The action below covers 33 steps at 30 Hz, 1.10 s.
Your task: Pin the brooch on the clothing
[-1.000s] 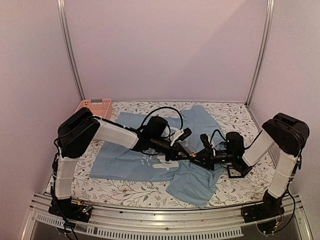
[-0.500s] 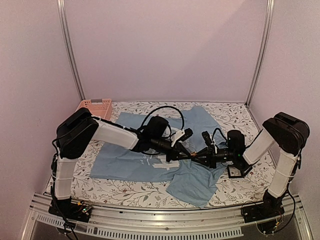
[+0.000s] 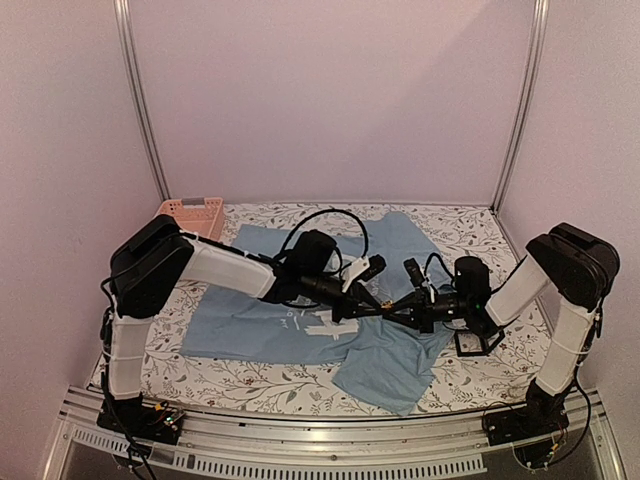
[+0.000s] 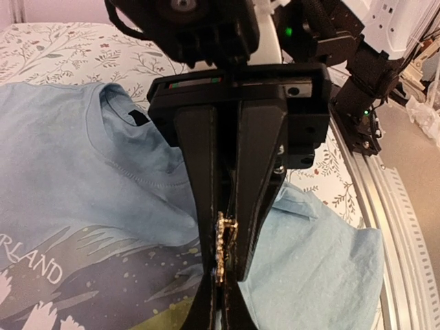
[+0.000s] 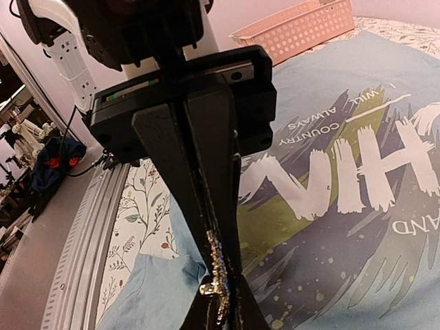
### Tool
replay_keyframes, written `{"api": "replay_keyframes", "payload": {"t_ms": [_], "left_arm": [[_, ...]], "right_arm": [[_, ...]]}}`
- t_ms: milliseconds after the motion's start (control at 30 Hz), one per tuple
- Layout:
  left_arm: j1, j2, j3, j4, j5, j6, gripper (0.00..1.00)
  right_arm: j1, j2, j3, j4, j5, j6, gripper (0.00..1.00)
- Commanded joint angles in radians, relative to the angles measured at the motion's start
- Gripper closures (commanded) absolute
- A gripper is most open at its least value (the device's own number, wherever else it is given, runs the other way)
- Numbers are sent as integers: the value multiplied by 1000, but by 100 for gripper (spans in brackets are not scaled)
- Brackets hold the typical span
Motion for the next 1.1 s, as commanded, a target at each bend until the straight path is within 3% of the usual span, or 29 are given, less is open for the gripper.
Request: {"api": "replay_keyframes", "payload": {"t_ms": [0,467,667,1067], "left_arm": [[-51,-34,-17,-10,5,50,100],[-65,-46,-48,-5,-40,101,100],[-65,-54,-56,3,-45,100,100],[-59,-64,-68,30,-69,79,100]], "right_arm": [[-16,13,49,12,-22,45,94],[-25,9,92,-79,-61,62,88],[-32,-8,80,-83,-54,57,91],[-40,-46,34,-62,-27,53,86]]}}
